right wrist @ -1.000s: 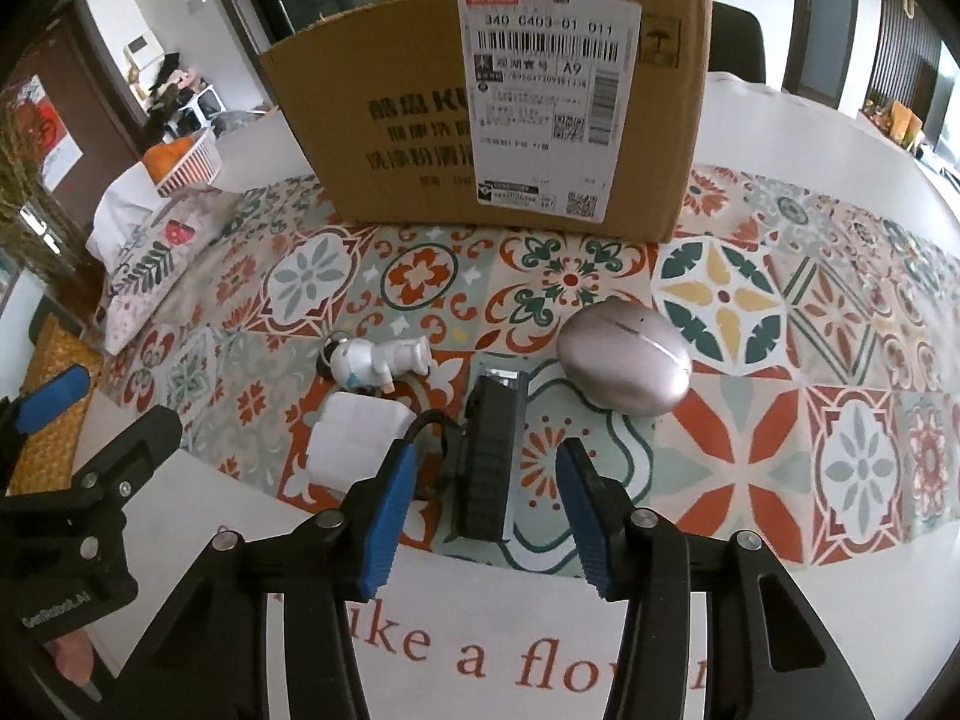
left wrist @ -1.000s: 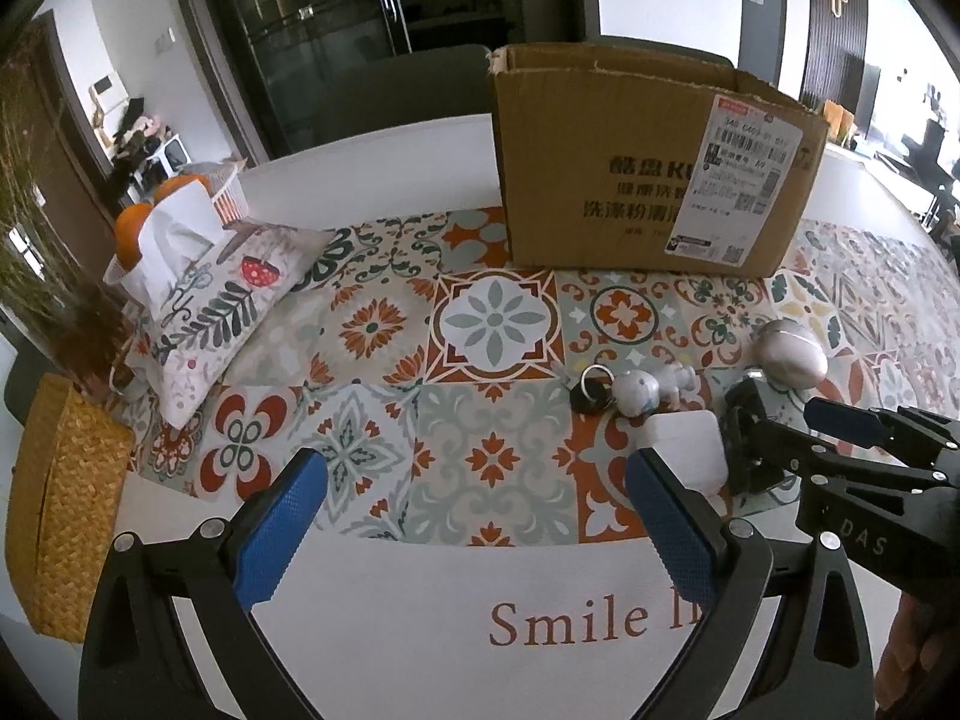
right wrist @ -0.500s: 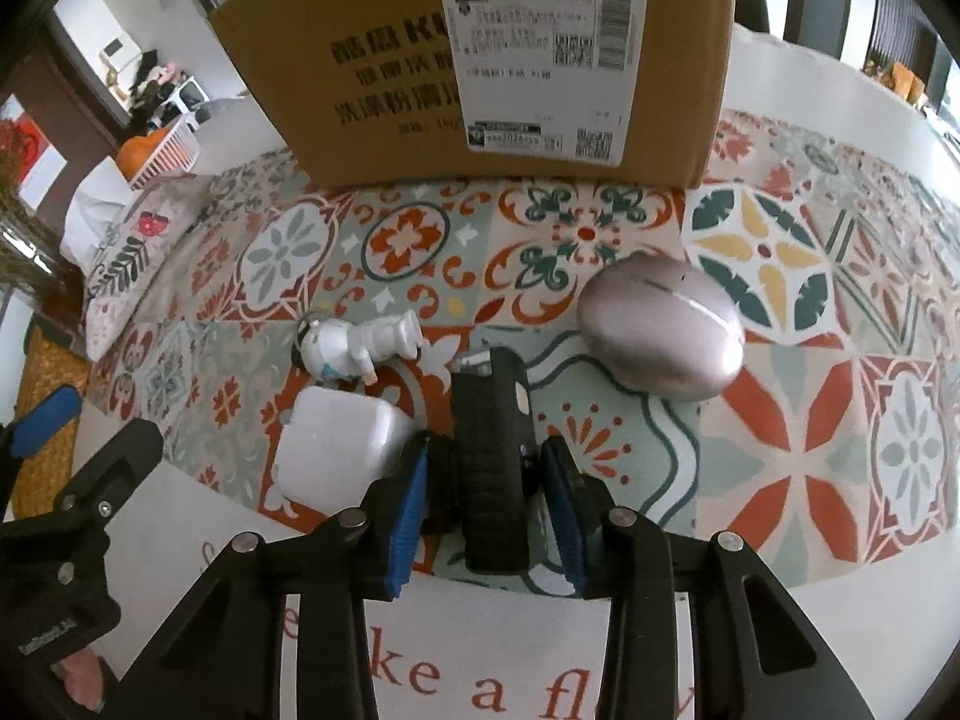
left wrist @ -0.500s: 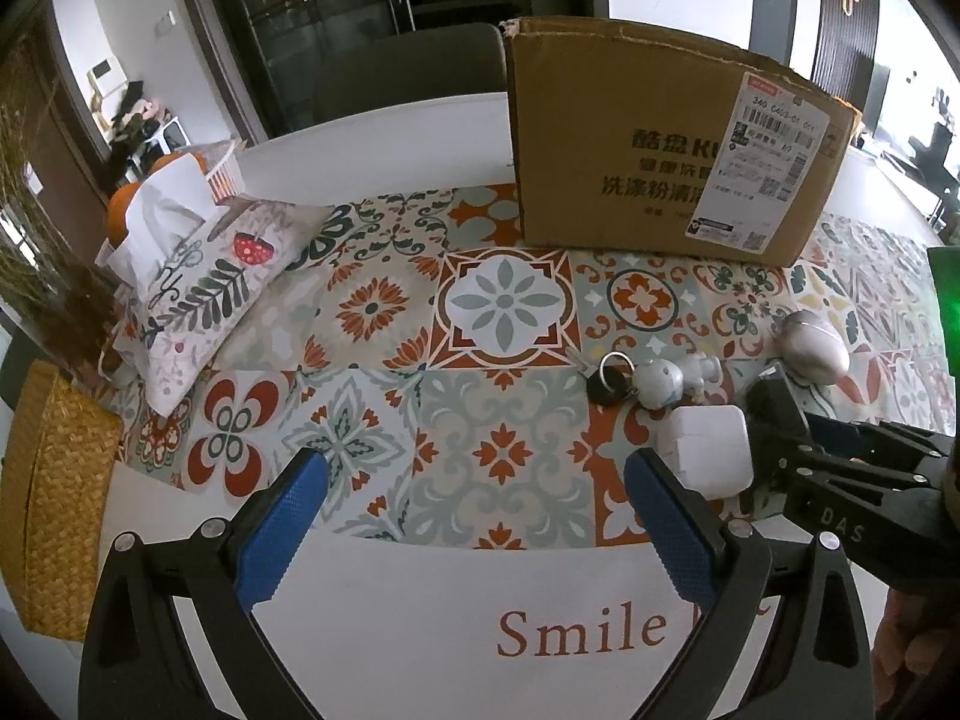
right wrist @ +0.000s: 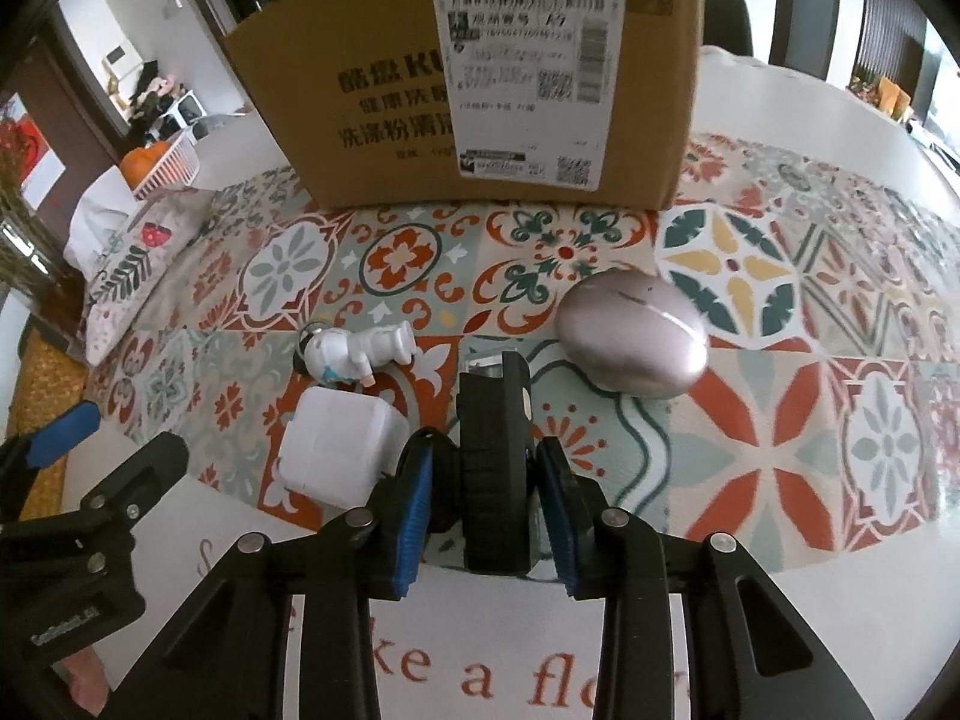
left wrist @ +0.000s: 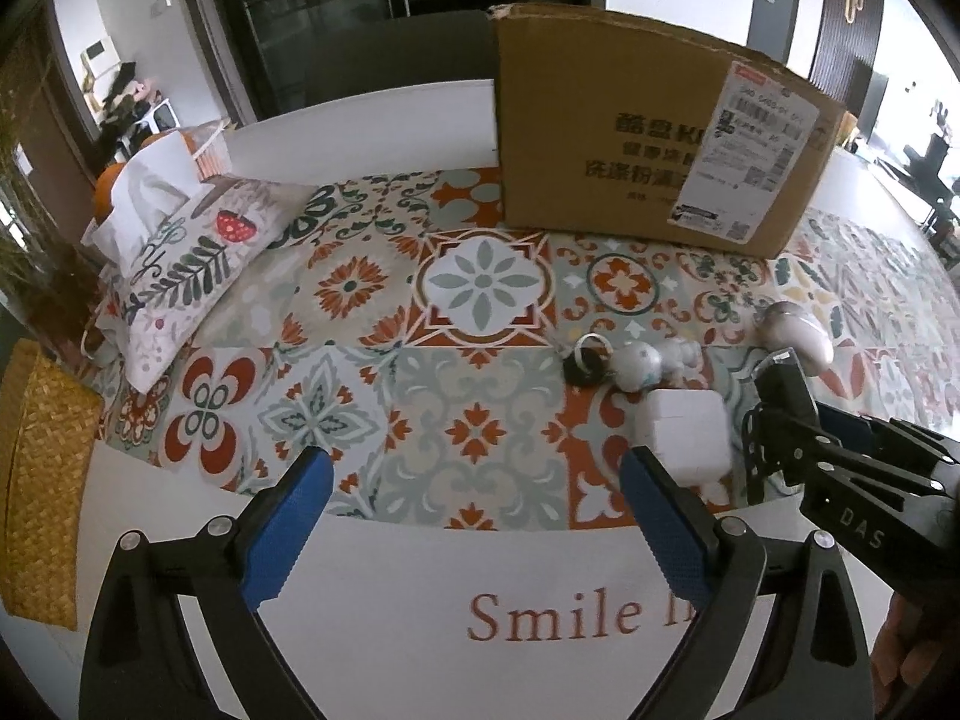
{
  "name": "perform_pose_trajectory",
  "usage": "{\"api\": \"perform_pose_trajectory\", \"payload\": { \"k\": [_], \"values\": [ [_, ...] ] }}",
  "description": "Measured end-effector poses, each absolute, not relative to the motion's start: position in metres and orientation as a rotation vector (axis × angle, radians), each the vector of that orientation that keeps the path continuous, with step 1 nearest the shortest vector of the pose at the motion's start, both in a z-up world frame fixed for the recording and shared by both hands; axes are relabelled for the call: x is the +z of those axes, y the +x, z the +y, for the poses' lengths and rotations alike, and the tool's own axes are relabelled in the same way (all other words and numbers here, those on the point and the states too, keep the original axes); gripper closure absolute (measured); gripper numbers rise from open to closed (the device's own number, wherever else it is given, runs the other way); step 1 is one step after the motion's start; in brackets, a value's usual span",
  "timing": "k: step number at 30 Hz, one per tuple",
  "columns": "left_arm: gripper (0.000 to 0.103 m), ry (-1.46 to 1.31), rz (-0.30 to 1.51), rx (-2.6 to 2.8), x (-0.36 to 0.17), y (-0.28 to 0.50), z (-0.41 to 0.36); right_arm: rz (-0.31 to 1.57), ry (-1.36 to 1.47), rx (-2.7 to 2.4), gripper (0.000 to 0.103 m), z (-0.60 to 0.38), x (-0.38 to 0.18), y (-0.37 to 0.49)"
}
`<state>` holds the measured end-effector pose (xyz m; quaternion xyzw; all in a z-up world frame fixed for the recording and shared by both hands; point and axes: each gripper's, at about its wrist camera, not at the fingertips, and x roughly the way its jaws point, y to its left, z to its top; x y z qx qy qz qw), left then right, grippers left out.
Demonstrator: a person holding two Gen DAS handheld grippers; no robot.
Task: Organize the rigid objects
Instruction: 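Close the right gripper on the black power bank, then grasp the white charger cube with the left gripper while the right gripper holds the power bank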
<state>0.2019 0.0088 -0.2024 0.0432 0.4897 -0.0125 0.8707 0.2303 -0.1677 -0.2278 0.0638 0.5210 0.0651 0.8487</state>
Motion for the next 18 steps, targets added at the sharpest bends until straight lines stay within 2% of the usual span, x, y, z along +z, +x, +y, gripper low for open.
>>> {"api": "perform_pose_trajectory", "payload": {
  "k": [12,16,18],
  "values": [
    [0.006,0.089,1.027,-0.157,-0.207,0.202,-0.035,1.052,0.166,0.09,0.069,-0.206,-0.203,0.203],
    [0.011,0.079,1.046,-0.194,-0.218,0.206,-0.049,1.053,0.172,0.074,0.069,-0.218,-0.203,0.199],
    [0.018,0.081,1.066,-0.205,-0.223,0.21,-0.056,1.057,0.178,0.063,0.069,-0.224,-0.206,0.198]
  ]
}}
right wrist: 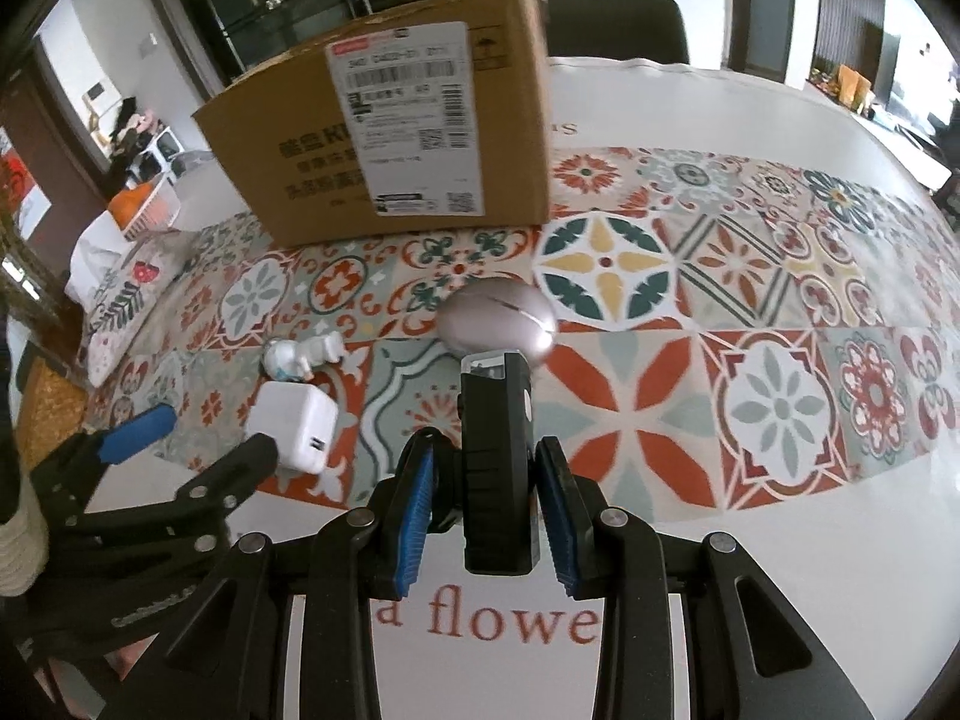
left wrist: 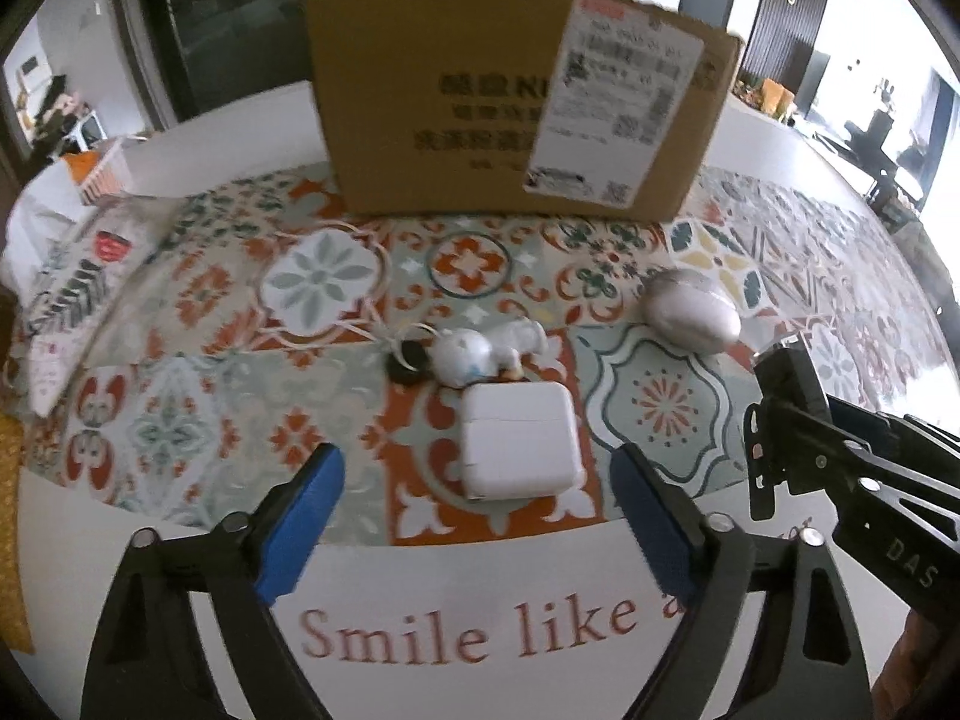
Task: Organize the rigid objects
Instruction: 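Grasp the white charger cube with the left gripper while the right gripper holds the power bank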
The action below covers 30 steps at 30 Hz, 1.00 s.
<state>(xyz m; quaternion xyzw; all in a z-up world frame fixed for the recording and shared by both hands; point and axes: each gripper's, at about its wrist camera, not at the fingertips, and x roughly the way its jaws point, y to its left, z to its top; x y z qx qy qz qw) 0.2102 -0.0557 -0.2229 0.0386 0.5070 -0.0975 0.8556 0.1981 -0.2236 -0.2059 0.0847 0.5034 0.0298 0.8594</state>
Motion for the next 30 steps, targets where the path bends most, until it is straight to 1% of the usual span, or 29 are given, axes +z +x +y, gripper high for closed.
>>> {"api": "perform_pose_trajectory", "payload": {
  "k": [4,5,9,12,14,15,20,30],
  "values": [
    [0.022,0.09,1.081,-0.215,-0.232,0.218,-0.065,1.071,0.181,0.051,0.069,-0.228,-0.213,0.199],
    [0.027,0.09,1.087,-0.217,-0.233,0.219,-0.066,1.073,0.182,0.05,0.069,-0.229,-0.214,0.199],
    [0.035,0.087,1.1,-0.225,-0.239,0.223,-0.069,1.084,0.194,0.051,0.069,-0.23,-0.219,0.2],
    [0.045,0.096,1.102,-0.225,-0.243,0.224,-0.071,1.088,0.199,0.051,0.069,-0.23,-0.221,0.199],
    [0.055,0.094,1.112,-0.242,-0.246,0.225,-0.072,1.09,0.199,0.052,0.069,-0.229,-0.222,0.199],
    [0.057,0.098,1.112,-0.24,-0.246,0.225,-0.072,1.09,0.199,0.054,0.069,-0.229,-0.222,0.199],
    [0.057,0.085,1.106,-0.266,-0.244,0.22,-0.071,1.089,0.196,0.055,0.069,-0.227,-0.221,0.196],
    [0.058,0.07,1.046,-0.28,-0.214,0.209,-0.061,1.045,0.204,0.067,0.069,-0.224,-0.201,0.185]
  ]
}}
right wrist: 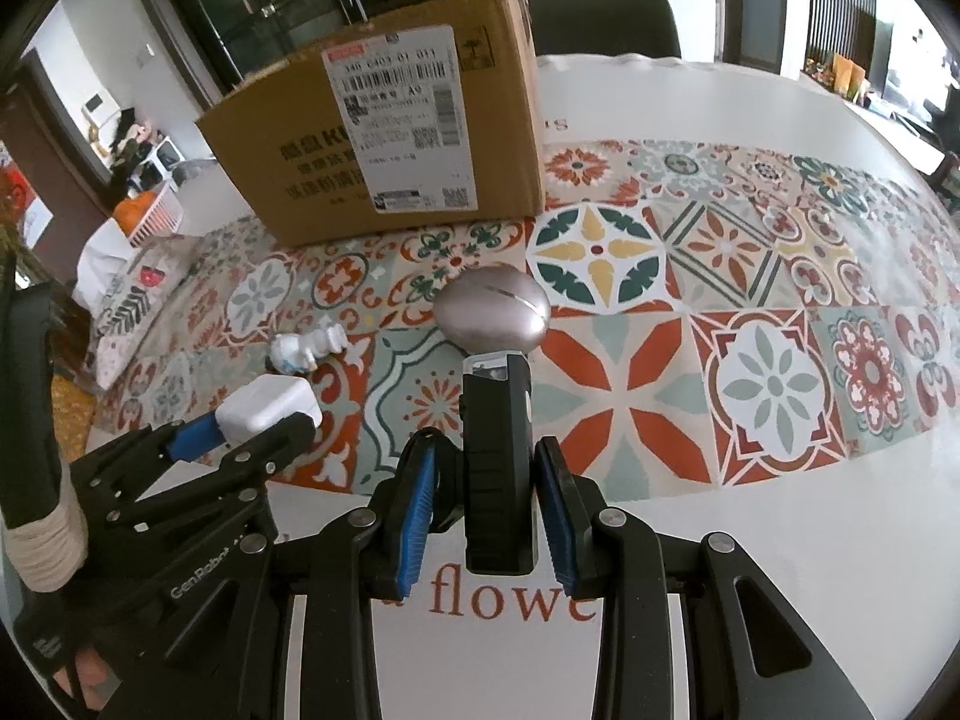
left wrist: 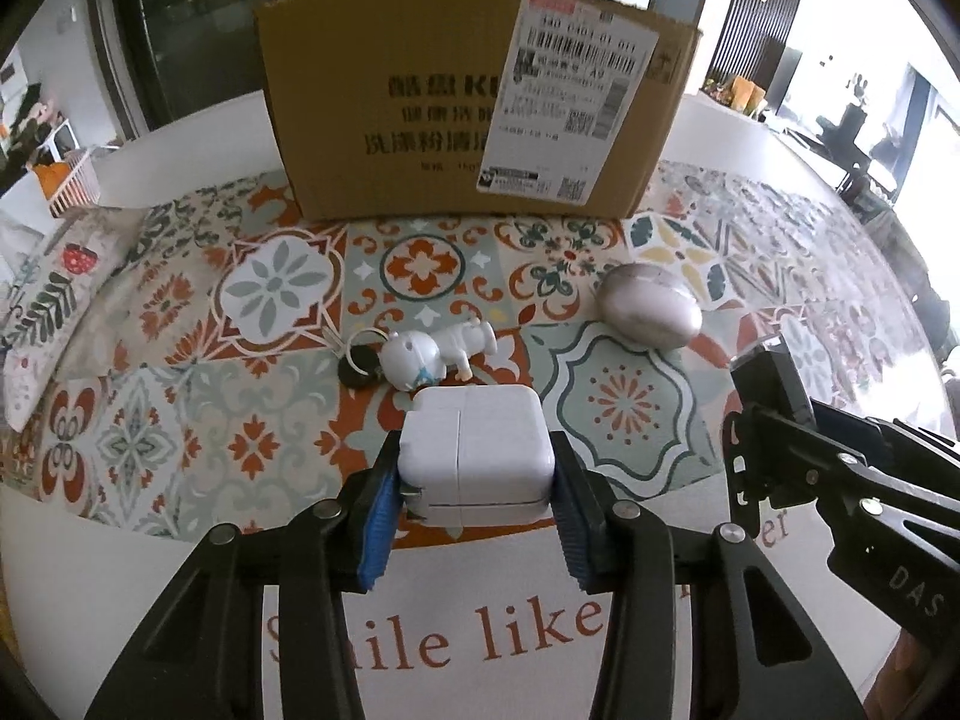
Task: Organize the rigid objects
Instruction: 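Grasp the white charger cube with the left gripper while the right gripper holds the power bank, then carry the white charger and black power bank over the box with both grippers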
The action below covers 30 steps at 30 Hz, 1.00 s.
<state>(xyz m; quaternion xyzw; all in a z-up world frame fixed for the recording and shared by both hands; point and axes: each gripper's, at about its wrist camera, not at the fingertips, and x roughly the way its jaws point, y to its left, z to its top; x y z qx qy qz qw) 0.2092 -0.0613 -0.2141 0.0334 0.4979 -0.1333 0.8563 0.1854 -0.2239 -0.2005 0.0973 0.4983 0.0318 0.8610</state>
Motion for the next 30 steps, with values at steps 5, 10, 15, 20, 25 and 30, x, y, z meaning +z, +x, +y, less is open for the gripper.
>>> {"api": "perform_pose_trajectory", "payload": {
  "k": [5,10,15,20,25,30],
  "values": [
    [0.058,0.057,1.018,-0.279,-0.197,0.205,-0.056,1.017,0.206,0.076,0.069,-0.221,-0.187,0.182],
    [0.058,0.059,0.979,-0.272,-0.175,0.2,-0.051,0.992,0.211,0.083,0.069,-0.218,-0.173,0.178],
    [0.058,0.059,0.925,-0.269,-0.15,0.198,-0.047,0.948,0.201,0.095,0.069,-0.215,-0.152,0.177],
    [0.058,0.054,0.861,-0.266,-0.121,0.199,-0.043,0.892,0.192,0.111,0.069,-0.212,-0.127,0.178],
    [0.058,0.051,0.802,-0.266,-0.095,0.2,-0.041,0.836,0.178,0.127,0.069,-0.21,-0.102,0.181],
    [0.058,0.05,0.755,-0.271,-0.074,0.204,-0.041,0.792,0.169,0.14,0.069,-0.209,-0.083,0.186]
  ]
}}
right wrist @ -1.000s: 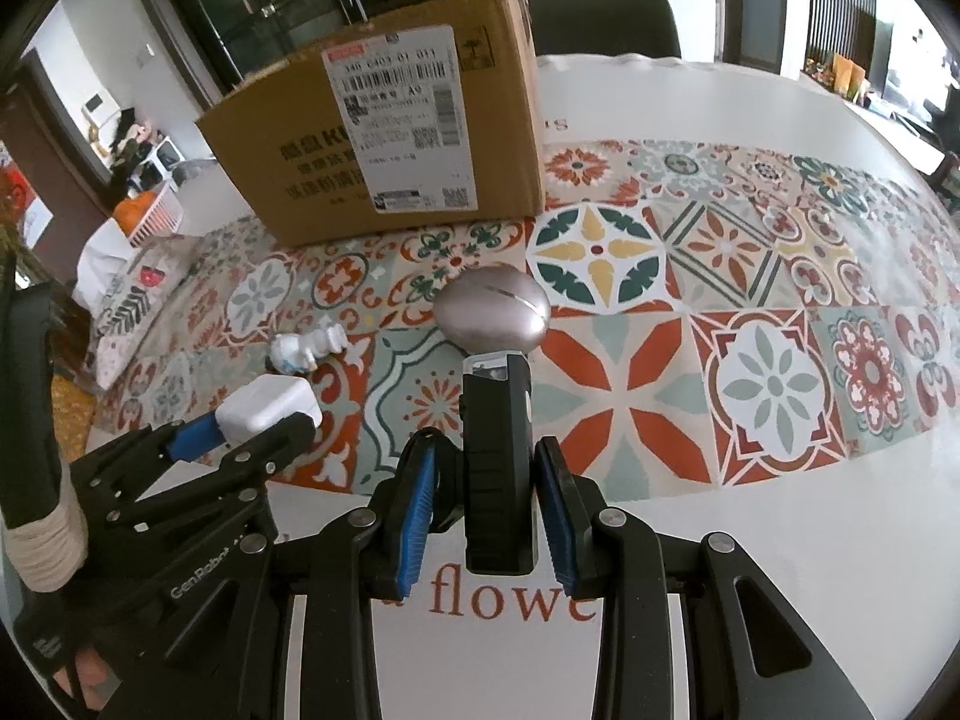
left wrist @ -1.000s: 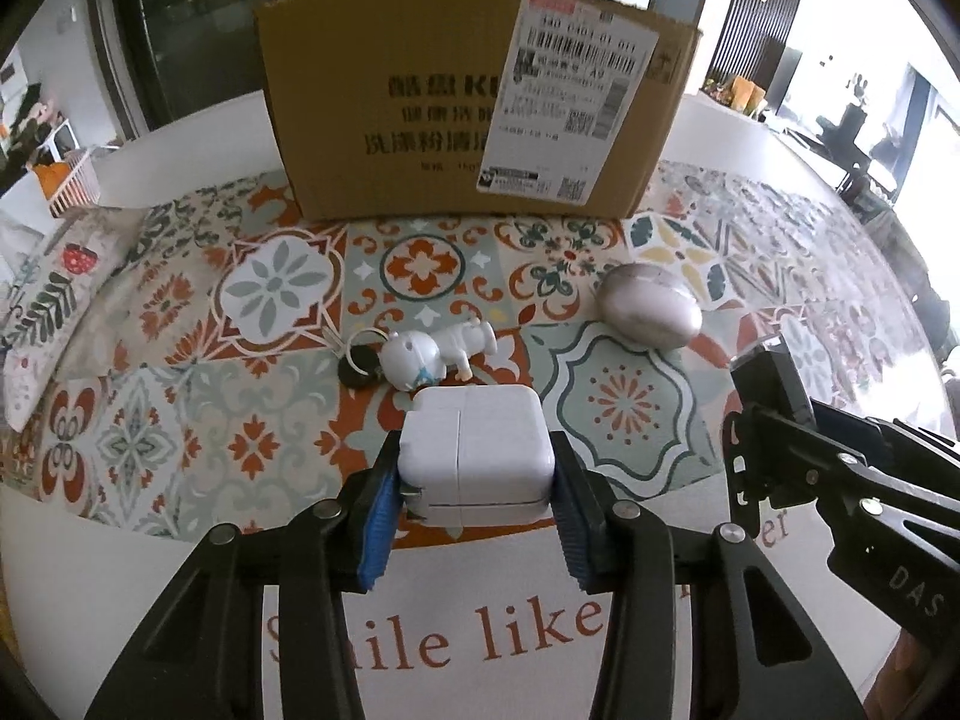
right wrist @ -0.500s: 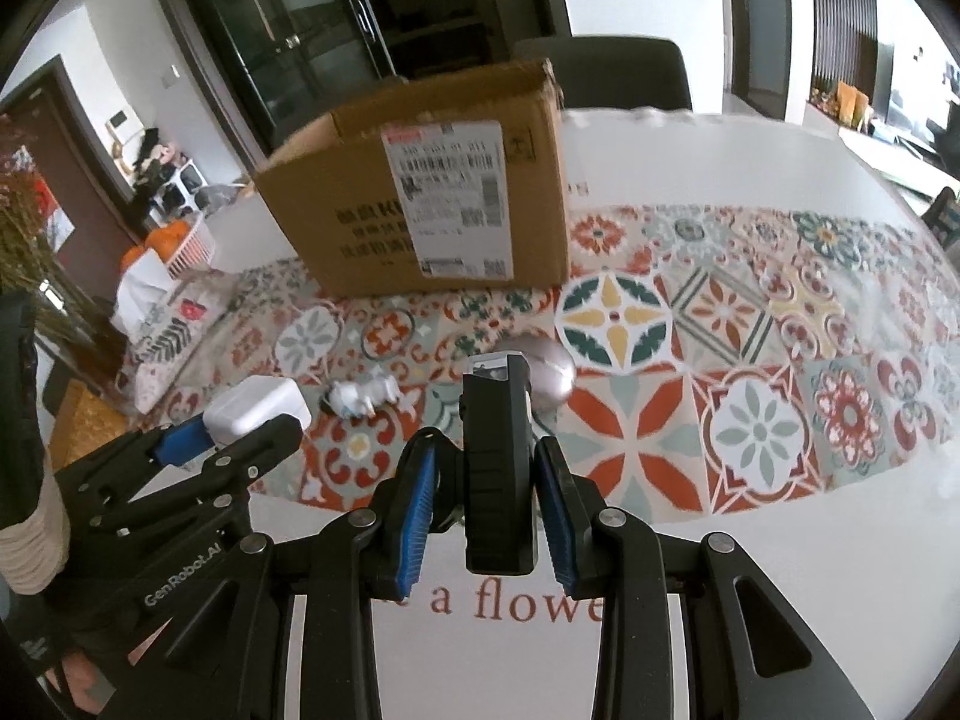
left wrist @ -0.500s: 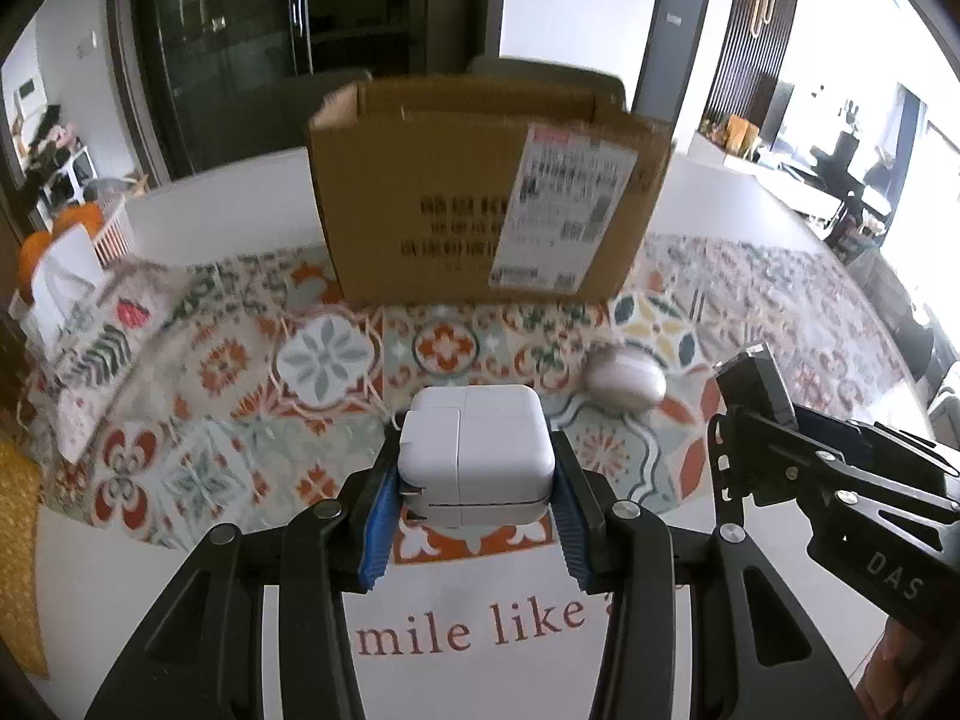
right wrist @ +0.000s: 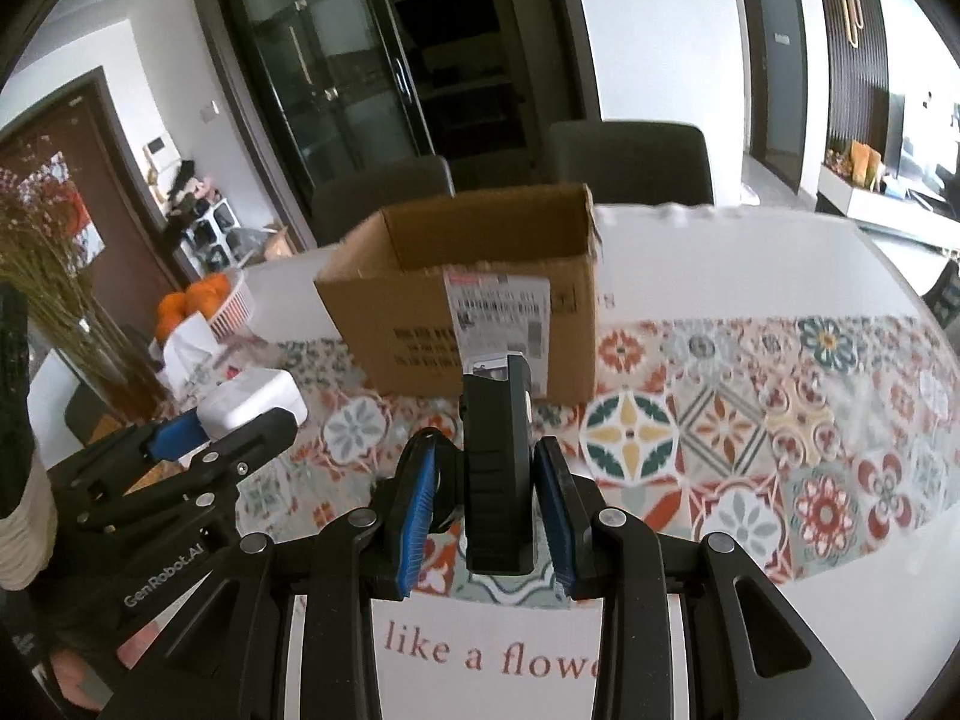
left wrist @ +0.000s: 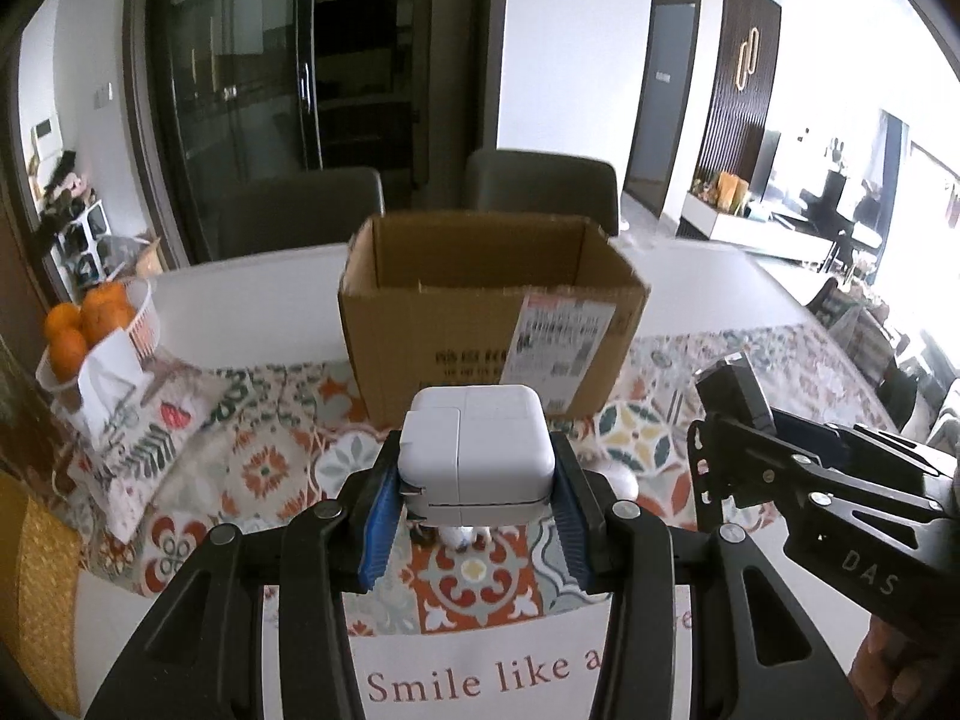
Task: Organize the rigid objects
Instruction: 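Carry the white charger and black power bank over the box with both grippers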
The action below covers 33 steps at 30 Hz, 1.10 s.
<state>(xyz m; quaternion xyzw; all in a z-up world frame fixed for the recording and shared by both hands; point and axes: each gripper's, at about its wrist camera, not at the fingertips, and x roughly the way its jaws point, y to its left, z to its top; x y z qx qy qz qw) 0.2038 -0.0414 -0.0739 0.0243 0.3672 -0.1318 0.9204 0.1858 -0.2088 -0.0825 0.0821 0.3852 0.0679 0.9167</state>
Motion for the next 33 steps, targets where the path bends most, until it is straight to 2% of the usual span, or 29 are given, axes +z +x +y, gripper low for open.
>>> {"api": "perform_pose_trajectory", "payload": {
  "k": [20,33],
  "values": [
    [0.058,0.042,0.612,-0.276,-0.012,0.25,-0.036,0.637,0.147,0.177,0.069,-0.206,-0.022,0.232],
    [0.058,0.039,0.594,-0.281,0.0,0.289,-0.031,0.607,0.143,0.19,0.069,-0.203,-0.008,0.276]
  ]
}}
